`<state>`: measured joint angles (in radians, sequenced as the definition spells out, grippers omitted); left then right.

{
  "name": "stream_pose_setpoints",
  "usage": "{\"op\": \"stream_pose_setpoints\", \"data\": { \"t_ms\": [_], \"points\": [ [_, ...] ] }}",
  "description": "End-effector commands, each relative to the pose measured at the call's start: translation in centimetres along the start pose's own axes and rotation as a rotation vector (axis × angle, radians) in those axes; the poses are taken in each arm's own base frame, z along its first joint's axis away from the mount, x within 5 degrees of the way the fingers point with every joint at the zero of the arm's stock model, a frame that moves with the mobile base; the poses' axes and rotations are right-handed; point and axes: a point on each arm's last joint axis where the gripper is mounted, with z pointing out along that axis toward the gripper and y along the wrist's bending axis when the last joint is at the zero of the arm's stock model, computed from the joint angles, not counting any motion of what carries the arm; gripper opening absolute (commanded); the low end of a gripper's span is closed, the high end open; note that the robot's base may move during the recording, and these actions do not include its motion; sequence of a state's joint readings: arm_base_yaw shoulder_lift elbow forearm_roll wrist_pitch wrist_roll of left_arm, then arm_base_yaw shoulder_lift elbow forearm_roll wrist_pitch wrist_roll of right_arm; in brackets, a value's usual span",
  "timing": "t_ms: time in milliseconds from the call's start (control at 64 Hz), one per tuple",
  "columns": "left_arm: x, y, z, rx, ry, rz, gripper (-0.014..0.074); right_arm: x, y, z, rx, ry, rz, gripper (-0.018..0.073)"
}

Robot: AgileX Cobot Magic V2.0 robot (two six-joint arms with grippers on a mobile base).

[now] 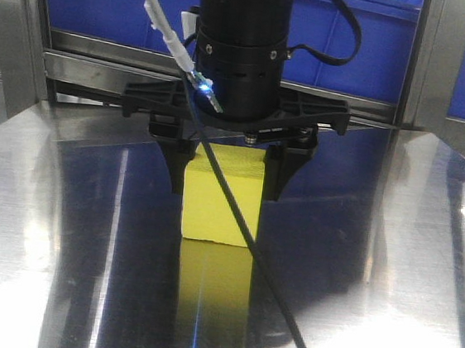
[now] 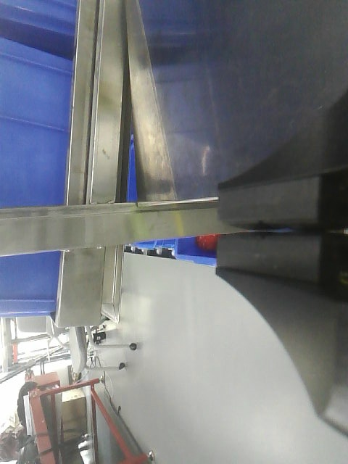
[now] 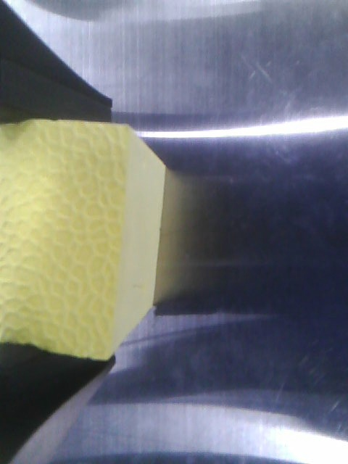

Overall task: Place yellow foam block on left shelf second layer
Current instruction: 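Lower the open right gripper over the yellow foam cube and close, then lift the yellow foam cube off the table with the right gripper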

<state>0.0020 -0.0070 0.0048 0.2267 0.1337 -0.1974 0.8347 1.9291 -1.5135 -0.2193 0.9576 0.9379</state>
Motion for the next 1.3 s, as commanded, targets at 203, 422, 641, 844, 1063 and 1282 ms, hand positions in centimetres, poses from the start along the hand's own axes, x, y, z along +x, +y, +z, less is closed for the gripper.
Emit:
{"op": "stream_pose_setpoints", "data": {
  "t_ms": [203, 422, 641, 844, 1063, 1282],
  "points": [
    [0.0, -0.2, 0.0, 0.021, -0.073, -0.003, 0.0136, -3.2, -1.7, -7.6, -0.184, -0.231, -0.045, 0.0260],
    [0.0, -0.2, 0.0, 0.021, -0.073, -0.003, 0.0136, -4.4, -7.2, -11.3, -0.222, -0.344, -0.150, 0.0260],
    [0.0, -0.2, 0.0, 0.021, -0.073, -0.003, 0.0136, -2.0, -15.4, -13.6, -0.195, -0.447, -0.152, 0.0260],
    [0.0, -0.2, 0.0, 0.021, -0.073, -0.003, 0.0136, 4.0, -21.9, -14.6, -0.097, -0.518, -0.136, 0.0260],
    [0.0, -0.2, 0.0, 0.021, -0.073, -0.003, 0.0136, 10.9, -24.5, -15.0, -0.075, -0.598, -0.165, 0.0260],
    [0.0, -0.2, 0.0, 0.021, -0.073, -0.003, 0.0136, 16.1, -26.0, -16.4, -0.092, -0.777, -0.177, 0.0260]
  ]
}}
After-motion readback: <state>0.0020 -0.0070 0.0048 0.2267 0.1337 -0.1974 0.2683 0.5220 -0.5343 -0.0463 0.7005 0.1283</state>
